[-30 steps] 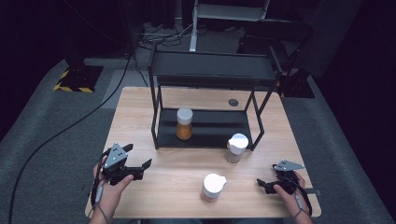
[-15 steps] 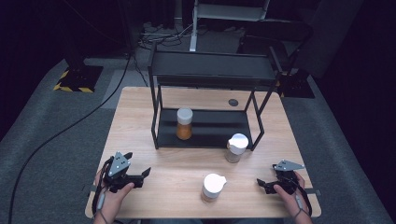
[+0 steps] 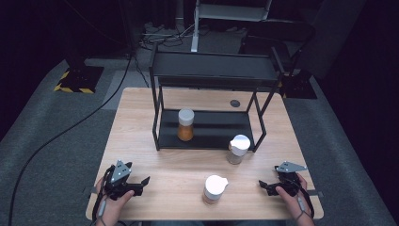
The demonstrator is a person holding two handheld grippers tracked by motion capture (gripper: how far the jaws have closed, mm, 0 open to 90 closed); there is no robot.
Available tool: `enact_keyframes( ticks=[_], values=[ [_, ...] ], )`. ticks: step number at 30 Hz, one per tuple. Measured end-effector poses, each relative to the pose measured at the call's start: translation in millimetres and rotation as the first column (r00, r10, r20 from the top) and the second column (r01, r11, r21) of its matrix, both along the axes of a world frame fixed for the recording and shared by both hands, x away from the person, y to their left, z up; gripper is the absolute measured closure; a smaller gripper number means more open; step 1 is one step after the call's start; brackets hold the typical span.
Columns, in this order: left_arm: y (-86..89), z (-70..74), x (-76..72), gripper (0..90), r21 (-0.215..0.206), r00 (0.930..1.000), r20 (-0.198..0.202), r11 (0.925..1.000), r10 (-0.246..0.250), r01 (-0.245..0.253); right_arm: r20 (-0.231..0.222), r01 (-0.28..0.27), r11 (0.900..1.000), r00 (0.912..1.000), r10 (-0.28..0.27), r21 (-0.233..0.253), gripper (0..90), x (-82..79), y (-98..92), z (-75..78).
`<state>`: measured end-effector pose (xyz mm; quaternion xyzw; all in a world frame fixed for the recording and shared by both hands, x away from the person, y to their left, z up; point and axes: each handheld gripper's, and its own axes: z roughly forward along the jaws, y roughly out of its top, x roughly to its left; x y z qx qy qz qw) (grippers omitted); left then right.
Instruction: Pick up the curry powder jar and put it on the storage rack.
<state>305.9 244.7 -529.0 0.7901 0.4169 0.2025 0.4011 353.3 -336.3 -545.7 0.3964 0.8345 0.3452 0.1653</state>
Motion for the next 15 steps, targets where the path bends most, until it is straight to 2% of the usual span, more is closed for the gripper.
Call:
enact_keyframes(
  ticks=[9,11,13,15],
  values=[
    [-1.0,-12.0,0.2,8.6,0.033,0.9981,-0.06,0.9994,0.009,-0.007,0.0,0.0,1.0,1.0,0.0,0.0,0.0,0.0,0.0,0.0],
    [-1.4,-13.6,1.0,8.7,0.056,0.9964,-0.084,0.9984,0.015,-0.01,0.0,0.0,1.0,1.0,0.0,0.0,0.0,0.0,0.0,0.0],
    [-3.8,-15.0,2.6,8.7,0.111,0.9946,-0.102,0.9938,0.019,-0.007,0.0,0.0,1.0,1.0,0.0,0.0,0.0,0.0,0.0,0.0],
    [-5.0,-15.5,4.2,8.3,0.096,0.9914,-0.13,0.9954,0.016,-0.004,0.0,0.0,1.0,1.0,0.0,0.0,0.0,0.0,0.0,0.0]
  ],
)
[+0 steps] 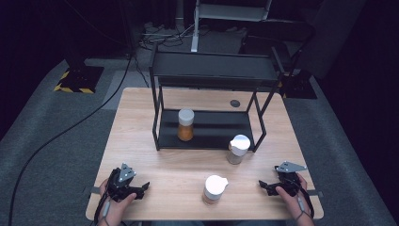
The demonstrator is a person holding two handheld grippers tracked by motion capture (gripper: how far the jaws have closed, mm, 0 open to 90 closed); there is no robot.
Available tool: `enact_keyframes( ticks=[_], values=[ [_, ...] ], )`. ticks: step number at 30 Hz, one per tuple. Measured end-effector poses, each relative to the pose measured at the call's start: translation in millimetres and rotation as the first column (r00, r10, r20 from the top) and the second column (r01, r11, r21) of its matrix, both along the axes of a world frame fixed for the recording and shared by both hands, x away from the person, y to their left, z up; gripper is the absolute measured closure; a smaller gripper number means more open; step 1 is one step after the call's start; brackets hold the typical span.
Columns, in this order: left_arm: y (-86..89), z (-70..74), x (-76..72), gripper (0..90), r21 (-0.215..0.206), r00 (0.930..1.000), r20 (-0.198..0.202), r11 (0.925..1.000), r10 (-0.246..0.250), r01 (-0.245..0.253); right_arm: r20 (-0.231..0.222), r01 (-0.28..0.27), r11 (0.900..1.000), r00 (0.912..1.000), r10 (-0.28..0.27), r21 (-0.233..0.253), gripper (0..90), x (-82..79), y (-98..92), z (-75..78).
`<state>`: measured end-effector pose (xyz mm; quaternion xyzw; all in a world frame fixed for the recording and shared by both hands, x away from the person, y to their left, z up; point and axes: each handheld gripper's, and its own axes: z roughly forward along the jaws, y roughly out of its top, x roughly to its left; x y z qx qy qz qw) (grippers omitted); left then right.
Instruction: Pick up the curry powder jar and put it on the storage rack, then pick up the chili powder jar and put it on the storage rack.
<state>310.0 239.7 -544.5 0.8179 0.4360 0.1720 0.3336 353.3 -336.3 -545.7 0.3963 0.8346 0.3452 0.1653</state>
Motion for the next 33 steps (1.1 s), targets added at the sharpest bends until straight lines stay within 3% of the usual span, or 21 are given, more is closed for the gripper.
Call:
enact_keyframes(
  ticks=[33],
  values=[
    [0.0,-0.3,1.2,6.3,0.002,1.0,-0.005,1.0,0.004,-0.004,0.002,0.005,1.0,1.0,-0.005,0.0,0.8,-1.2,0.7,0.2]
  ],
)
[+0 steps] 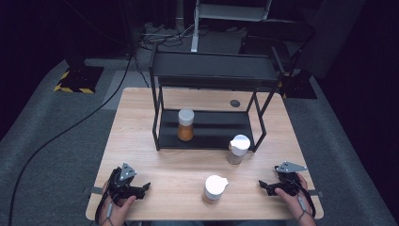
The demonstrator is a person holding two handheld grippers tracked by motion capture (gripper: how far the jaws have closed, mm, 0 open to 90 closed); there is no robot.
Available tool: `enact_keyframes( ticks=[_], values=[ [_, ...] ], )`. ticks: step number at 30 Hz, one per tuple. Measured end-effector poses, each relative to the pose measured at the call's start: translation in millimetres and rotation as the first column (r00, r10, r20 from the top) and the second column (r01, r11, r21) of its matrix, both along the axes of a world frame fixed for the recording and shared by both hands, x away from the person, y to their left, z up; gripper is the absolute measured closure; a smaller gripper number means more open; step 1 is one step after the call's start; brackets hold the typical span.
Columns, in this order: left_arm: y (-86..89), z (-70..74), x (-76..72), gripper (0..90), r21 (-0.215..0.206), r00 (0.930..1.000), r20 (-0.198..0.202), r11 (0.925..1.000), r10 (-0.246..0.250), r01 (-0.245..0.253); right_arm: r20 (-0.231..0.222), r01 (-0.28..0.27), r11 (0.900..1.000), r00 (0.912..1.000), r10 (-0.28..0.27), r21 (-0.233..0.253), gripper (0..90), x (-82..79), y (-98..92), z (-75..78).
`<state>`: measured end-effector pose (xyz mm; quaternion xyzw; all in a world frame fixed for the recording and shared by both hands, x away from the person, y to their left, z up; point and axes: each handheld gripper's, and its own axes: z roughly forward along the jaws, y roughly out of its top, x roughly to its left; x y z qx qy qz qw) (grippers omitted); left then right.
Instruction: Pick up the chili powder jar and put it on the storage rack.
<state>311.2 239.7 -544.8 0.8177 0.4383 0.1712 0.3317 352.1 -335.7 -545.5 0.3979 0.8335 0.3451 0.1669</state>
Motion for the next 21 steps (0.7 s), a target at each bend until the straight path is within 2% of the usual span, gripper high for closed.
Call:
enact_keyframes(
  ticks=[4,21],
  values=[
    [0.0,0.0,0.0,6.3,0.0,1.0,0.0,1.0,0.001,-0.001,-0.018,-0.021,1.0,0.9996,0.021,-0.016,1.9,-0.7,3.3,3.4],
    [-0.1,0.0,-0.1,6.0,-0.001,1.0,-0.001,1.0,0.005,-0.005,0.021,-0.055,0.998,0.9983,0.055,0.006,2.7,-2.5,14.2,35.6]
  ],
)
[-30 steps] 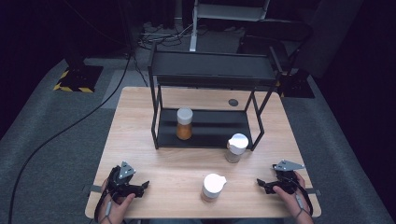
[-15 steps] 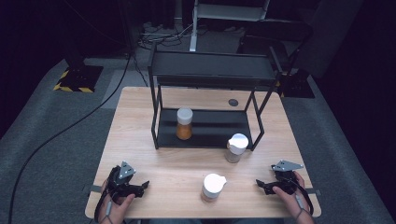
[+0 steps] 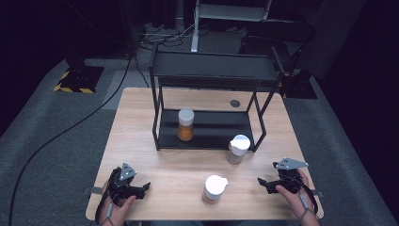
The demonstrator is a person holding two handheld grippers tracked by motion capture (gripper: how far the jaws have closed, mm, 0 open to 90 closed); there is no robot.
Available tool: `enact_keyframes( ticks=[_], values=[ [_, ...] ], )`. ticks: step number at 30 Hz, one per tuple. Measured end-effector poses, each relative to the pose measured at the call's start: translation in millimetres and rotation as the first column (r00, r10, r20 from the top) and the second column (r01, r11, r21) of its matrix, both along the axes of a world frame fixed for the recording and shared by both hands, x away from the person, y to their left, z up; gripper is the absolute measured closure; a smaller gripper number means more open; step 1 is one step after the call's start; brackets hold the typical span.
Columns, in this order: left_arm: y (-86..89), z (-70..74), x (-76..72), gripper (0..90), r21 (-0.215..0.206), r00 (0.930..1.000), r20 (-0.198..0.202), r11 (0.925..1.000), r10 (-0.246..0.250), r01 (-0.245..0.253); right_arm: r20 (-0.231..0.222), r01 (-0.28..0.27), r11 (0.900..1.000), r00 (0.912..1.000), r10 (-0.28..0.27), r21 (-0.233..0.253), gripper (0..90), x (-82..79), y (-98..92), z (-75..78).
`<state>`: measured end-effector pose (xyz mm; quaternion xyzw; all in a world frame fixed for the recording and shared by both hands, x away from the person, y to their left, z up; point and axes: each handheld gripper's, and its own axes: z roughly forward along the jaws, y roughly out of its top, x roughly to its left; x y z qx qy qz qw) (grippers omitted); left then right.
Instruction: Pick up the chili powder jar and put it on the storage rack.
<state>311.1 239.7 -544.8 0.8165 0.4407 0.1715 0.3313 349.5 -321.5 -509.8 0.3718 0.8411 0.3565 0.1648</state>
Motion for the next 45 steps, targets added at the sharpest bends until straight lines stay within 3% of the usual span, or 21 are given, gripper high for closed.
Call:
enact_keyframes(
  ticks=[15,18,33,45],
  values=[
    [-0.5,0.0,0.0,5.8,0.001,1.0,-0.001,1.0,0.005,-0.005,0.028,-0.023,0.994,0.9994,0.02,0.106,3.1,-8.7,4.4,27.4],
    [-0.5,0.0,0.0,5.8,0.001,1.0,-0.001,1.0,0.005,-0.005,0.041,-0.024,0.996,0.999,0.021,0.081,3.2,-8.9,5.6,32.8],
    [-0.7,0.0,-0.1,5.7,0.001,1.0,-0.001,1.0,0.007,-0.007,0.073,-0.076,0.996,0.9947,0.072,0.05,4.7,-15.2,28.1,60.2],
    [-0.8,0.0,0.0,4.9,0.002,1.0,-0.004,1.0,0.003,-0.003,0.096,-0.11,0.993,0.9898,0.105,0.047,4.8,-22.7,49.0,78.1]
  ],
)
